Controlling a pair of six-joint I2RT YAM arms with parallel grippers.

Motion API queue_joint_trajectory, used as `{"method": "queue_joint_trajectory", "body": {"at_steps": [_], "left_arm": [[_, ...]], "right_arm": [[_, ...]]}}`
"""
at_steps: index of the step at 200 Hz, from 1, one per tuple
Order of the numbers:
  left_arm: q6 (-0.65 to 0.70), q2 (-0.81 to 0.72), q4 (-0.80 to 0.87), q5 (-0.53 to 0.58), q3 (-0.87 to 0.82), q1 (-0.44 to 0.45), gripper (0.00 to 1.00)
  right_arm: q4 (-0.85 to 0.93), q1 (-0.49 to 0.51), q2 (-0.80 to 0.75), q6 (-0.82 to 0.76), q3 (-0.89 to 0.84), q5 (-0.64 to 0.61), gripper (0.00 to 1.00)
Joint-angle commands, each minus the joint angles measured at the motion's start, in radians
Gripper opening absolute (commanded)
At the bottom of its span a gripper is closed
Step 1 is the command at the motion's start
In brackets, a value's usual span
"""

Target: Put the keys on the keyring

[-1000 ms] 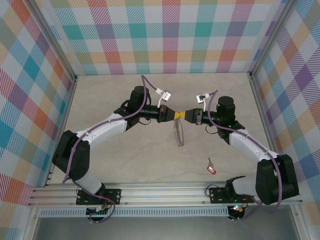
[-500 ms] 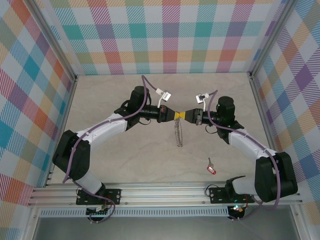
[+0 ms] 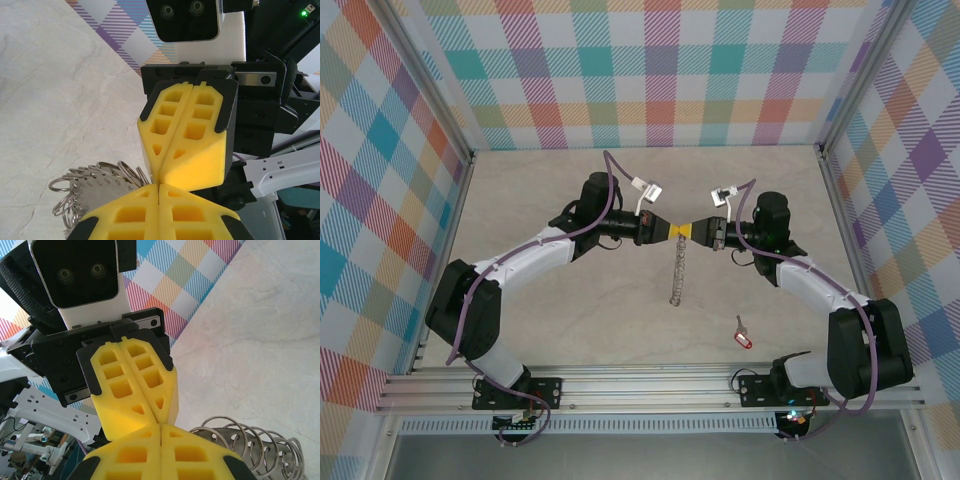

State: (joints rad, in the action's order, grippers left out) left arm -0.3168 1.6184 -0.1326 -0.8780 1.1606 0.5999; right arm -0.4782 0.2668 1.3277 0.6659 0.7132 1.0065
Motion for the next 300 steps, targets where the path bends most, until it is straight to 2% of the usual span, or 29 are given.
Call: {"method": "queue_joint_trajectory", "body": {"at_steps": [1, 28, 36, 77, 99, 136, 180, 300], "left_arm": [[-0.002, 0.011, -0.072, 0.026, 0.039, 0.006, 0.00], [-0.008, -0.002, -0.061, 0.088, 0.038, 0.005, 0.00], [-0.013, -0.009, -0.061, 0.110, 0.036, 0.004, 0.03], [-0.115, -0.066, -0.129, 0.260, -0.022, -0.005, 0.37], [-0.196, -0.093, -0.186, 0.327, -0.070, -0.006, 0.47], [-0.264, -0.111, -0.236, 0.367, -0.126, -0.005, 0.49], [-0.335, -0.081, -0.352, 0.335, -0.177, -0.003, 0.49], [-0.378, 0.009, -0.504, 0.252, -0.149, 0.021, 0.48]], "right_arm": [[-0.012, 0.017, -0.011, -0.019, -0.019, 0.039, 0.00], [0.001, 0.017, -0.031, -0.026, -0.037, -0.038, 0.00], [0.003, 0.017, -0.034, -0.025, -0.041, -0.064, 0.00], [-0.044, 0.017, -0.047, -0.002, -0.067, -0.145, 0.00], [-0.090, 0.016, -0.054, 0.013, -0.072, -0.177, 0.00], [-0.198, 0.016, -0.045, 0.060, -0.066, -0.201, 0.00], [-0.296, 0.017, -0.020, 0.120, -0.043, -0.207, 0.00], [-0.330, 0.018, -0.027, 0.172, -0.020, -0.168, 0.00]]}}
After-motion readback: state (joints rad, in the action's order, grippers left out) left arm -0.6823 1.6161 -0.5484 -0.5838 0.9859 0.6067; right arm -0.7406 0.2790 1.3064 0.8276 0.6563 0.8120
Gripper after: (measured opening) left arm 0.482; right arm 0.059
